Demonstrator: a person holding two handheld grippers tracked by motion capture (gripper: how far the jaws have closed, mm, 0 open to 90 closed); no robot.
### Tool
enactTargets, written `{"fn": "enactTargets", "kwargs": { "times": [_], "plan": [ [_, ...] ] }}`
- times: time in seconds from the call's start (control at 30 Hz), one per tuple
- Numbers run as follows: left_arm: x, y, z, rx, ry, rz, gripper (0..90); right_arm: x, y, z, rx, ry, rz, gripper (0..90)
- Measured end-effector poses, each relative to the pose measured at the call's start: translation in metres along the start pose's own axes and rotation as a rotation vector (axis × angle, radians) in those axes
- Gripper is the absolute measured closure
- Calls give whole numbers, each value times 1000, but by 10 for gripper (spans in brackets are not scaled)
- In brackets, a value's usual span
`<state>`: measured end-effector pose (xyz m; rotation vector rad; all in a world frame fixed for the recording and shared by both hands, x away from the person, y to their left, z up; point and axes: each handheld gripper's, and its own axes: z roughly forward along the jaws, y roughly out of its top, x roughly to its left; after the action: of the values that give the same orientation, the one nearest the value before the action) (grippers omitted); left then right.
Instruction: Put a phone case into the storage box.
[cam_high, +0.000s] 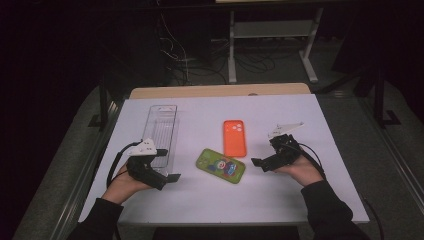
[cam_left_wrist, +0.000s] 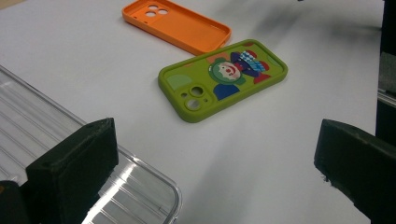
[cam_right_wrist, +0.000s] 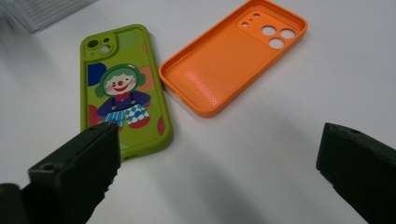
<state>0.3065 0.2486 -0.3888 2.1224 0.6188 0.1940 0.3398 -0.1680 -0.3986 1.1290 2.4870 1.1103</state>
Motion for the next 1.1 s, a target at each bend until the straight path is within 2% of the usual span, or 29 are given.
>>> {"fn": "enactTargets", "kwargs": {
  "times": [0.2,0.3,0.47,0.6,0.67,0.8,0.93,1.07,1.1],
  "plan": [
    [-1,0,-1,-7,-6,-15,0,-6,9,5,5,-4,2,0],
    [1,0,-2,-7,-4,-2,0,-9,15,8,6,-6,4,9],
    [0,1,-1,-19,-5,-17,0,-15,26,13,13,-11,14,28],
    [1,1,-2,-24,-6,-14,0,-21,35,18,26,-18,25,73],
    [0,0,-2,-28,-7,-21,0,-26,41,24,34,-23,34,125],
    [0,0,-3,-28,-6,-25,0,-32,48,30,39,-30,47,158],
    [1,0,-2,-29,-7,-18,0,-39,58,40,41,-43,62,255],
    [1,0,-2,-28,-9,-19,0,-42,63,46,48,-52,66,310],
    [1,0,-2,-26,-10,-17,0,-43,67,50,51,-58,68,352]
  ]
}}
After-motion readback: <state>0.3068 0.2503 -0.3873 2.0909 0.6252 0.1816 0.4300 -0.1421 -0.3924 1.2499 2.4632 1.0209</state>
